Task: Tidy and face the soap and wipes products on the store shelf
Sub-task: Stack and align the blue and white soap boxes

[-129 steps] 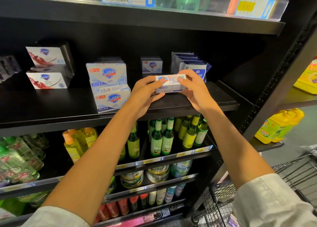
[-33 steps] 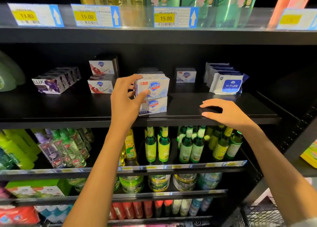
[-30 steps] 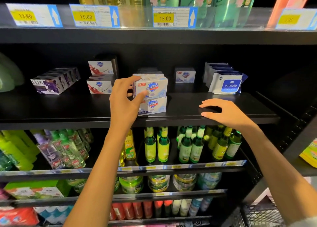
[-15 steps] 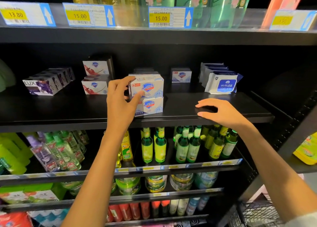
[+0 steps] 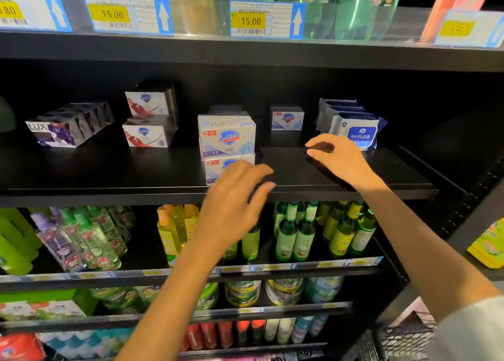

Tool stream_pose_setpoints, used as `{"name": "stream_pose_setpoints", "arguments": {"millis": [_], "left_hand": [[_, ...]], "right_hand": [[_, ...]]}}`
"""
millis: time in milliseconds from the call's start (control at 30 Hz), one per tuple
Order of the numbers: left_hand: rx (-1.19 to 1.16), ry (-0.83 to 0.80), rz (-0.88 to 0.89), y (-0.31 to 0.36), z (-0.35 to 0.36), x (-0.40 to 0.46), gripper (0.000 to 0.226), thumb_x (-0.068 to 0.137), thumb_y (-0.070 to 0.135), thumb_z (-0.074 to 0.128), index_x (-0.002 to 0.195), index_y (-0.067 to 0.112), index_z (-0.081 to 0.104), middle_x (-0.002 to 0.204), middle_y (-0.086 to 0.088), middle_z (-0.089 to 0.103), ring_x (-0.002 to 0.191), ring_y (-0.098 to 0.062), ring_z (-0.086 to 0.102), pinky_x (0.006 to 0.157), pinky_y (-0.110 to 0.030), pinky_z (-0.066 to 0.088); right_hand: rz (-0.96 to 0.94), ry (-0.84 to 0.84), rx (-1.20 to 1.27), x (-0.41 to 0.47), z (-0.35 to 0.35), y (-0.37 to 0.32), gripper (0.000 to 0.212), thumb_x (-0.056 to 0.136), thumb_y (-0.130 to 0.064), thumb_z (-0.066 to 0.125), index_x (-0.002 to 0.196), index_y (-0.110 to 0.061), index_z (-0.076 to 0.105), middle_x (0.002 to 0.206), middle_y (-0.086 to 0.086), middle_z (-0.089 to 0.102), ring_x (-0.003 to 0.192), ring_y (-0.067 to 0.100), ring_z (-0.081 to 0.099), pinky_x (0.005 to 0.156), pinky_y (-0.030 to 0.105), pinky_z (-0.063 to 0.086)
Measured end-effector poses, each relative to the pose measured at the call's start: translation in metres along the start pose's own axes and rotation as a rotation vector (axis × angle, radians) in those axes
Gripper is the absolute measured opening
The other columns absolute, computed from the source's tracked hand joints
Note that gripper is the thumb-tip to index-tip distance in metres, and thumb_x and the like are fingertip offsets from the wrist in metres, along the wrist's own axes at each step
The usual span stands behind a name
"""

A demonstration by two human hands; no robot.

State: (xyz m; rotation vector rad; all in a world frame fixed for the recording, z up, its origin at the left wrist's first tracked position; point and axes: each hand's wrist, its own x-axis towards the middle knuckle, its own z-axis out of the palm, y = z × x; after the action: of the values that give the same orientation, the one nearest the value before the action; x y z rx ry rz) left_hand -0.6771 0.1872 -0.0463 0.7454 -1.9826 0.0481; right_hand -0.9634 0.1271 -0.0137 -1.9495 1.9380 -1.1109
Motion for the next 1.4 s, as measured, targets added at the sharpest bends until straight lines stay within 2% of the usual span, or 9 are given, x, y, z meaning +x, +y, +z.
{"name": "stream_pose_setpoints", "arguments": {"millis": [167,267,400,667,900,1033,1100,1200,1400], "left_hand": [[0.03,-0.415,-0.007,0.005,0.047,0.018,0.057,0.102,0.035,0.067,0.152,0.012,0.051,0.145,-0.005,0.058,0.135,-0.023,0.052,0.109,-0.041,0.049],[0.102,-0.546,-0.056,0.003,0.061,0.032,0.067,0.102,0.044,0.063,0.158,0.013,0.044,0.162,-0.003,0.043,0.155,-0.018,0.03,0.122,-0.037,0.033],[0.193,-0.609,-0.111,0.0,0.067,0.04,0.068,0.103,0.053,0.057,0.158,0.016,0.043,0.166,-0.001,0.038,0.157,-0.017,0.025,0.12,-0.038,0.034],[0.161,-0.638,-0.208,0.004,0.062,0.045,0.07,0.1,0.057,0.058,0.16,0.025,0.041,0.168,0.007,0.033,0.157,-0.009,0.021,0.125,-0.035,0.027],[0.155,-0.697,-0.299,0.007,0.061,0.047,0.071,0.098,0.059,0.059,0.16,0.031,0.038,0.17,0.01,0.029,0.16,-0.018,0.016,0.126,-0.034,0.02],[0.134,-0.701,-0.312,0.005,0.06,0.048,0.072,0.096,0.06,0.062,0.159,0.03,0.041,0.168,0.01,0.032,0.159,-0.016,0.019,0.126,-0.034,0.021],[0.126,-0.7,-0.321,0.005,0.06,0.049,0.073,0.095,0.06,0.063,0.159,0.031,0.042,0.168,0.01,0.033,0.158,-0.015,0.021,0.126,-0.036,0.022],[0.117,-0.69,-0.323,0.005,0.061,0.049,0.073,0.094,0.061,0.064,0.158,0.03,0.044,0.167,0.01,0.035,0.157,-0.014,0.024,0.125,-0.035,0.023],[0.05,-0.681,-0.338,0.003,0.061,0.052,0.07,0.094,0.06,0.064,0.154,0.024,0.051,0.162,0.006,0.043,0.151,-0.012,0.035,0.122,-0.025,0.026]], "right_hand": [[0.102,0.011,-0.022,0.049,0.016,-0.002,0.04,0.096,-0.031,0.073,0.132,-0.014,0.068,0.125,0.006,0.071,0.117,0.024,0.065,0.1,0.035,0.049],[0.107,-0.015,-0.011,0.077,0.024,-0.003,0.048,0.097,-0.022,0.073,0.14,-0.01,0.057,0.131,0.011,0.064,0.123,0.029,0.061,0.101,0.034,0.047],[0.126,0.009,-0.154,0.119,0.036,-0.001,0.046,0.1,-0.031,0.068,0.139,-0.01,0.058,0.142,0.015,0.061,0.132,0.033,0.055,0.106,0.031,0.039],[0.239,0.013,0.203,0.152,0.049,0.006,0.081,0.091,-0.02,0.079,0.159,-0.018,0.034,0.158,0.008,0.047,0.148,0.028,0.041,0.123,0.037,0.032],[0.276,0.054,0.325,0.157,0.06,0.007,0.06,0.089,-0.01,0.079,0.143,-0.009,0.053,0.144,0.012,0.059,0.138,0.029,0.053,0.114,0.035,0.043],[0.286,-0.012,0.316,0.156,0.063,0.011,0.044,0.091,-0.02,0.08,0.127,0.001,0.067,0.13,0.017,0.069,0.125,0.03,0.063,0.074,0.009,0.044],[0.275,0.016,0.329,0.151,0.063,0.007,0.047,0.092,-0.02,0.079,0.125,0.01,0.064,0.128,0.026,0.067,0.123,0.032,0.061,0.075,0.007,0.038],[0.261,0.052,0.462,0.134,0.055,0.0,0.052,0.092,-0.017,0.08,0.125,0.017,0.06,0.127,0.031,0.066,0.121,0.034,0.063,0.086,0.018,0.047],[0.342,-0.038,0.933,0.081,0.023,0.007,0.04,0.087,-0.012,0.083,0.123,0.0,0.069,0.122,0.014,0.075,0.113,0.029,0.073,0.084,0.043,0.065]]}}
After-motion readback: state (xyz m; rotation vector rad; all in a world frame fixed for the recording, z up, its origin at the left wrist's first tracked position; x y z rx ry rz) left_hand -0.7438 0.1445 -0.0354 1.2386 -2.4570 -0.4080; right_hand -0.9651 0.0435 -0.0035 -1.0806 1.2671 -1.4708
